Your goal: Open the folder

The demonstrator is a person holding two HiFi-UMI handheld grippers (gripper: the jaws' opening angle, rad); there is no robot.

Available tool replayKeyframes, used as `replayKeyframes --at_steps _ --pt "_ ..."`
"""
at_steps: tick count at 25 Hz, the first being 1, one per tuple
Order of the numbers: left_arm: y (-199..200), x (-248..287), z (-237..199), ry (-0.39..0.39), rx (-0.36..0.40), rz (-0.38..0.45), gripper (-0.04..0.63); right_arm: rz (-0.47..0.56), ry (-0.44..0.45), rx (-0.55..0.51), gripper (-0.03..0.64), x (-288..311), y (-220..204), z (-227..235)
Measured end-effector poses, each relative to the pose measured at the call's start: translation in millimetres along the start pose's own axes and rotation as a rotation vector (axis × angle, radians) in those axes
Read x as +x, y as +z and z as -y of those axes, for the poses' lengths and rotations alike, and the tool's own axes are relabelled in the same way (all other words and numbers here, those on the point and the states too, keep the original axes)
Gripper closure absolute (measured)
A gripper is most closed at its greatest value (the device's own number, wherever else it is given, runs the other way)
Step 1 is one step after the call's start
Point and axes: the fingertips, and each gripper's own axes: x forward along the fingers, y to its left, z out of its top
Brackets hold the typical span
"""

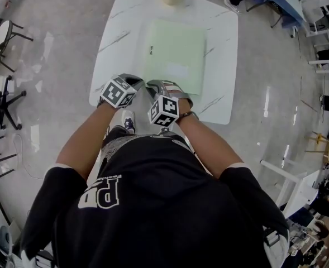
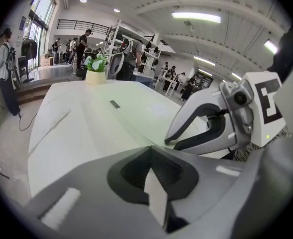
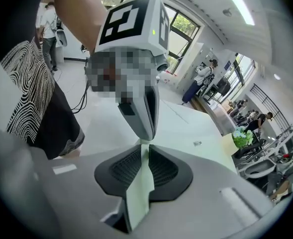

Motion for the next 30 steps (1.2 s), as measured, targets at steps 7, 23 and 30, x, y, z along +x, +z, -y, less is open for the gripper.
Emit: replayKeyframes --at_steps 7,23,30 --pt "0.7 0.1 -0.1 0.012 0.025 -0.01 0.541 0.052 0.04 0.186 0.593 -9.0 3.4 7.9" --pt "-1.4 -0.3 0.5 0.08 0.042 -0.054 0.541 0.245 0.064 0.539 0.612 -60.9 16.5 41.0" --pt "-2.0 -0.7 -0.1 0.099 0.034 -0.056 0.541 0.32 0.027 0.591 0.612 -94.4 14.0 48.5"
